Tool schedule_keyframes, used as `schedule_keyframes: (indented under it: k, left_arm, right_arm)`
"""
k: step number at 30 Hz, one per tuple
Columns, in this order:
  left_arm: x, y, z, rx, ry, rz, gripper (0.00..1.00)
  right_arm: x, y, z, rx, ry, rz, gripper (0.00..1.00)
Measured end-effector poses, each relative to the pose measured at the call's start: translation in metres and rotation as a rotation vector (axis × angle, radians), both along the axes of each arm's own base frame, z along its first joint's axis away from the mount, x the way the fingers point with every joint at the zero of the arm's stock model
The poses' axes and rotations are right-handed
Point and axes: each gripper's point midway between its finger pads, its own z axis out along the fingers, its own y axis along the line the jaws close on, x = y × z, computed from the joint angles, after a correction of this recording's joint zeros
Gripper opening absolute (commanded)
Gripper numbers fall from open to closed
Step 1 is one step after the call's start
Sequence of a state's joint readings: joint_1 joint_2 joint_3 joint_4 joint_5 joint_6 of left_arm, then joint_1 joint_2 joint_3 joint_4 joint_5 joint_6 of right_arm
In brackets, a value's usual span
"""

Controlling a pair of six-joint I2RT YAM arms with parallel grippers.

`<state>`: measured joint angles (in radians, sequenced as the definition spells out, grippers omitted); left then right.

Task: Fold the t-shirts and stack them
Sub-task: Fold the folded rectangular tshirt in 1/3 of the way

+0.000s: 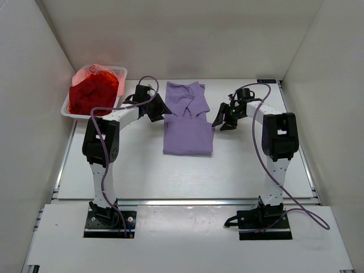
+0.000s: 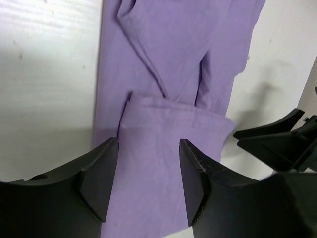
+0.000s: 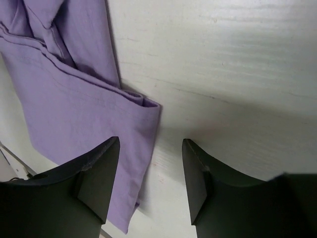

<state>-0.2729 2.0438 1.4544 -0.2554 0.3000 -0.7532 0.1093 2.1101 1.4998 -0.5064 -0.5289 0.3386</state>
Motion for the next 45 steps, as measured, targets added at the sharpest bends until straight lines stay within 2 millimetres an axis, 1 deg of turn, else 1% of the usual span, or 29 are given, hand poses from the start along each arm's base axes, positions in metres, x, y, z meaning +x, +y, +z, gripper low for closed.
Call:
schedule_keyframes:
  k: [3,5,10,11,12,13,14,16,17,18,20,22,23,24,26,29,34,36,40,43,45]
  left_arm:
    - [0.012,-0.004,-0.003,0.011,-0.01,-0.002,0.61]
    - [0.018,-0.007,-0.009,0.022,-0.004,-0.006,0.6]
    - [0.021,-0.013,-0.028,0.053,0.033,-0.024,0.61]
    - [0.02,-0.015,-0.03,0.059,0.039,-0.028,0.6]
    - [0.019,-0.015,-0.033,0.068,0.044,-0.029,0.6]
    - [0.019,-0.017,-0.035,0.075,0.05,-0.032,0.57]
    - [0.019,-0.018,-0.036,0.081,0.052,-0.035,0.56]
    - [0.023,-0.023,-0.038,0.09,0.052,-0.043,0.48]
    - [0.024,-0.025,-0.038,0.093,0.051,-0.046,0.45]
    - [0.025,-0.027,-0.04,0.095,0.051,-0.051,0.38]
    - [0.025,-0.028,-0.041,0.099,0.054,-0.054,0.35]
    - [0.024,-0.03,-0.041,0.098,0.054,-0.056,0.17]
    - [0.024,-0.03,-0.04,0.098,0.053,-0.054,0.11]
    - [0.025,-0.03,-0.041,0.1,0.053,-0.055,0.0]
    - [0.025,-0.029,-0.041,0.102,0.052,-0.05,0.0]
    - [0.025,-0.029,-0.041,0.104,0.052,-0.052,0.0]
    - [0.022,-0.028,-0.035,0.101,0.045,-0.052,0.0]
    - [0.016,-0.026,-0.03,0.098,0.042,-0.049,0.0]
    - [0.004,-0.02,-0.009,0.083,0.018,-0.036,0.0]
    - [0.001,-0.015,0.006,0.071,-0.012,-0.021,0.0]
    - [0.0,-0.01,0.012,0.066,-0.024,-0.011,0.0]
  right_arm:
    - [0.005,0.002,0.0,0.008,-0.008,0.003,0.49]
    - [0.007,0.003,0.0,0.013,-0.011,0.004,0.47]
    - [0.01,0.006,-0.001,0.022,-0.016,0.008,0.45]
    - [0.01,0.007,0.0,0.023,-0.017,0.01,0.43]
    - [0.01,0.007,-0.001,0.023,-0.015,0.012,0.38]
    - [0.01,0.007,-0.002,0.023,-0.015,0.014,0.34]
    - [0.011,0.008,-0.004,0.024,-0.013,0.016,0.28]
    - [0.012,0.01,-0.007,0.029,-0.008,0.02,0.22]
    - [0.012,0.01,-0.007,0.035,-0.006,0.024,0.2]
    - [0.014,0.011,-0.008,0.039,-0.004,0.025,0.19]
    - [0.018,0.013,-0.009,0.049,-0.005,0.032,0.17]
    - [0.023,0.015,-0.008,0.054,-0.01,0.04,0.16]
    - [0.025,0.016,-0.009,0.053,-0.012,0.044,0.08]
    - [0.029,0.016,-0.008,0.053,-0.016,0.049,0.01]
    - [0.034,0.018,-0.01,0.051,-0.022,0.062,0.0]
    - [0.038,0.02,-0.009,0.046,-0.023,0.076,0.0]
    - [0.037,0.028,-0.003,0.04,-0.046,0.107,0.0]
    - [0.036,0.033,0.002,0.041,-0.062,0.119,0.0]
    - [0.038,0.044,0.022,0.042,-0.126,0.151,0.0]
    - [0.042,0.052,0.036,0.041,-0.167,0.174,0.0]
    - [0.046,0.057,0.043,0.04,-0.193,0.184,0.0]
